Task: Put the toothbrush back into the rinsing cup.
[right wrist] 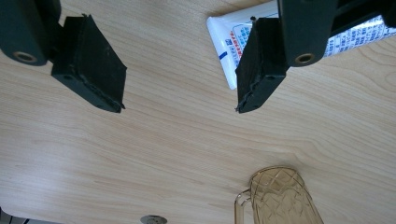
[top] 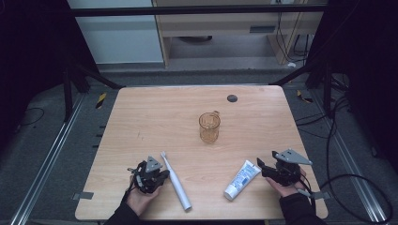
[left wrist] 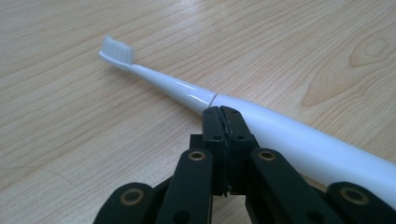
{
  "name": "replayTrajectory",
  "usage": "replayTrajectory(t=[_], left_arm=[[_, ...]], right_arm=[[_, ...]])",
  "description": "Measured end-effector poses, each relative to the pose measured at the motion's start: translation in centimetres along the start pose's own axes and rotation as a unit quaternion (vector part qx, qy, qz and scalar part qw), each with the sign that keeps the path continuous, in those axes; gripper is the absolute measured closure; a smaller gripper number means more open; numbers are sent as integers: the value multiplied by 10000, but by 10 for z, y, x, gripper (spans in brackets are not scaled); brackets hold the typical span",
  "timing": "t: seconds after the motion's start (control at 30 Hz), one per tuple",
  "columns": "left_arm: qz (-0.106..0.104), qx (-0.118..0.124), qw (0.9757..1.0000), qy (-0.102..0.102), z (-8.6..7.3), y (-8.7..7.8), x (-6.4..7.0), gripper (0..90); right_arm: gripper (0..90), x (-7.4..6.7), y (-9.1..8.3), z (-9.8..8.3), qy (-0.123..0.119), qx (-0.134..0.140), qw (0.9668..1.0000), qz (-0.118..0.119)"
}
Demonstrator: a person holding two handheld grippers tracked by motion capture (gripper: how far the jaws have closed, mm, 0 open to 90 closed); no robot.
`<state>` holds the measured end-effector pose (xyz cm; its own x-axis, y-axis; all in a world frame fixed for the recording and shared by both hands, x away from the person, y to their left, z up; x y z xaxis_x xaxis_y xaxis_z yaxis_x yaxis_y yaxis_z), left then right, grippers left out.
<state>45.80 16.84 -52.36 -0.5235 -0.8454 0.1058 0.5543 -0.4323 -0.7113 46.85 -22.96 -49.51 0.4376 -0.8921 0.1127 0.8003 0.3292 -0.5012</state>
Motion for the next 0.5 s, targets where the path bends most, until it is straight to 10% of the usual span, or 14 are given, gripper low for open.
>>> replayTrajectory(t=[0.5], left_arm=[[8,-33,10000,70,4,6,1,890]], right_arm=[[328,-2,2,0,3,-11,10000,26]])
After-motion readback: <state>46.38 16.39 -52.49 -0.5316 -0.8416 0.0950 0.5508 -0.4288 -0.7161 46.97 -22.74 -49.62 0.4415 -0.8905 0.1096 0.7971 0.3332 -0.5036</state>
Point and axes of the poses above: each handheld gripper's, and its own axes: y roughly forward along the jaws, z roughly out of its top, x roughly to its right, the point moved 5 cm from there along y, roughly forward along the jaws, and after that the axes turned 7 degrees about -y, right-handed, at the moved point
